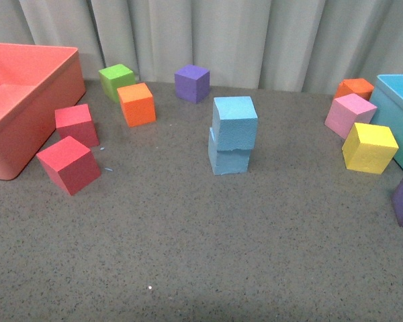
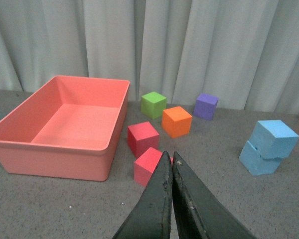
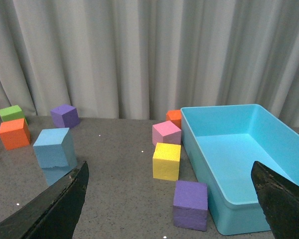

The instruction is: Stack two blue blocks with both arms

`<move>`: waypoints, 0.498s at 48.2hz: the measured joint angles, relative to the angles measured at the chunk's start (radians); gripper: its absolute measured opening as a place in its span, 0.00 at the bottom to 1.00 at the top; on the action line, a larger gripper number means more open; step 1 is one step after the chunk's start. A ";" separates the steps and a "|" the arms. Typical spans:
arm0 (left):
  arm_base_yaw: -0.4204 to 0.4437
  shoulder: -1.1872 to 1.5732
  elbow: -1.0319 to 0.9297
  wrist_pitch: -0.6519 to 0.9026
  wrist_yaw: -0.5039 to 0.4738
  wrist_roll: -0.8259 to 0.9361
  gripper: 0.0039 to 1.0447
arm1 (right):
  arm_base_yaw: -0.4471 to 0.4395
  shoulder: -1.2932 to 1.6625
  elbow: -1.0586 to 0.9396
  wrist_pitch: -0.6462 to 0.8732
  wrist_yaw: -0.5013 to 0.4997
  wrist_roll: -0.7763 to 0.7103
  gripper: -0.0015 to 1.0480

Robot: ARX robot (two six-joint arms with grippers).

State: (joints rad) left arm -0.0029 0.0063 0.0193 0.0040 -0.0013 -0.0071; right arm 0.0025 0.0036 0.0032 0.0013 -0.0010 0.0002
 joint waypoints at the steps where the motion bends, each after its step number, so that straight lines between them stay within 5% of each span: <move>1: 0.000 0.000 0.000 0.000 -0.001 0.000 0.03 | 0.000 0.000 0.000 0.000 0.000 0.000 0.91; 9: 0.000 -0.001 0.000 -0.002 -0.001 0.000 0.20 | 0.000 0.000 0.000 0.000 0.000 0.000 0.91; 24: 0.000 -0.002 0.000 -0.002 0.000 0.000 0.82 | 0.000 0.000 0.000 0.000 0.000 0.000 0.91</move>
State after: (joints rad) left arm -0.0029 0.0044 0.0193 0.0021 -0.0017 -0.0074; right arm 0.0025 0.0036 0.0032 0.0013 -0.0010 0.0002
